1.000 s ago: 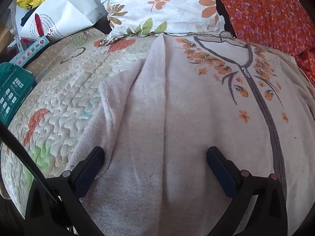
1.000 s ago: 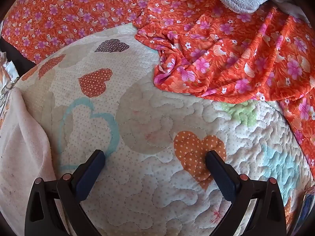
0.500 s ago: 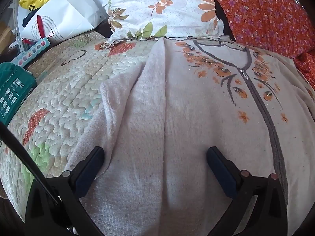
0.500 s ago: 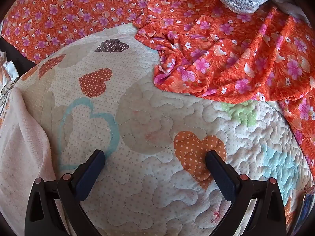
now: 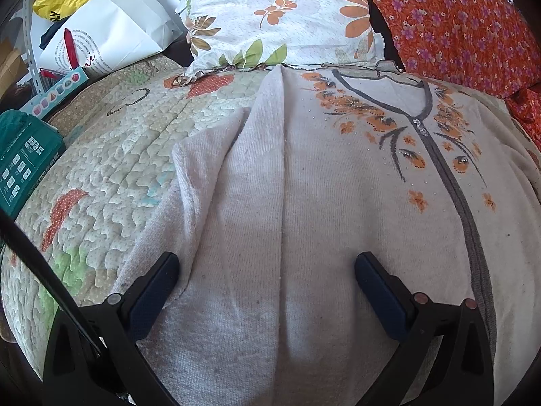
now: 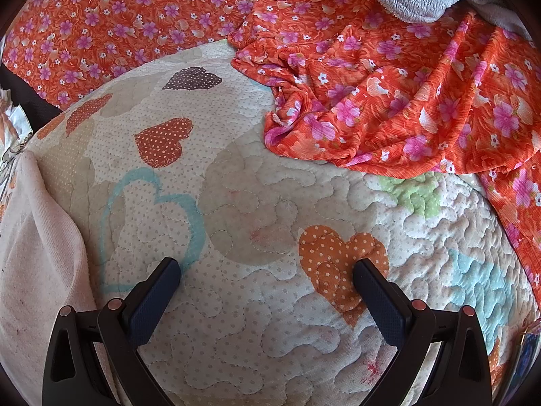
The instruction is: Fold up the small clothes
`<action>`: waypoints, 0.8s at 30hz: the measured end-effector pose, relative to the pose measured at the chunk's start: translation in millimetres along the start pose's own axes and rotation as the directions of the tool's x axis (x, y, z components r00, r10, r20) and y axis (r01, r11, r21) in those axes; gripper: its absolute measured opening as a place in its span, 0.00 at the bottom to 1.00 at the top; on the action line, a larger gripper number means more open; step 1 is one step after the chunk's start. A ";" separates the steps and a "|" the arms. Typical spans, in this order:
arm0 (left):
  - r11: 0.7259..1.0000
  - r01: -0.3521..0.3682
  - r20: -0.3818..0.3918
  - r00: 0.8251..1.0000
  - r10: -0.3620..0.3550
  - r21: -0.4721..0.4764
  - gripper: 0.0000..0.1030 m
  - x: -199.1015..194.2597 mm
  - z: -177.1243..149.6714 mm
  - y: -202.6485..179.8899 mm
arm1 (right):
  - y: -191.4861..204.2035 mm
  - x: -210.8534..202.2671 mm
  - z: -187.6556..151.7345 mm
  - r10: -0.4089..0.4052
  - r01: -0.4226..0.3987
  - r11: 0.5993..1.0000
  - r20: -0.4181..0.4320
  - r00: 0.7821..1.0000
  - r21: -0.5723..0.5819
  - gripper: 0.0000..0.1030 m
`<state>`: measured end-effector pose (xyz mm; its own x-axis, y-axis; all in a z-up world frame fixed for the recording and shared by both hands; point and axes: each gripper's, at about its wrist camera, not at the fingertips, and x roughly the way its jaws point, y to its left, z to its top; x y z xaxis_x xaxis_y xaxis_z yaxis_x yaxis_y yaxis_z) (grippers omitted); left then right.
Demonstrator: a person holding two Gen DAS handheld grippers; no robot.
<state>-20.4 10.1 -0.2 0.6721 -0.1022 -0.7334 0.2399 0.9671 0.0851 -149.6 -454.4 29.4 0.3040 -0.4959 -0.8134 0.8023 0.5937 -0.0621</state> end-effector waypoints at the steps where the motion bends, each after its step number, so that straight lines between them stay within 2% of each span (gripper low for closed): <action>1: 1.000 0.000 0.001 1.000 0.000 0.000 1.00 0.6 -0.5 -0.2 | -0.2 -0.1 0.0 0.001 -0.001 1.000 0.000 1.000 0.001 1.00; 19: 1.000 -0.003 0.006 1.000 0.003 0.002 1.00 1.8 -3.2 -1.6 | 4.1 -1.3 0.5 -0.013 0.015 1.000 -0.074 0.997 0.027 1.00; 24: 1.000 -0.004 0.006 1.000 0.004 0.003 1.00 1.5 -3.4 -2.0 | 3.6 -1.9 -2.4 -0.016 0.018 0.999 -0.042 0.999 0.040 1.00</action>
<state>-22.3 8.8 -3.8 0.6774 -0.0994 -0.7288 0.2388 0.9669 0.0901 -148.5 -449.7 29.4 0.2688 -0.4785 -0.8359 0.8276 0.5588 -0.0537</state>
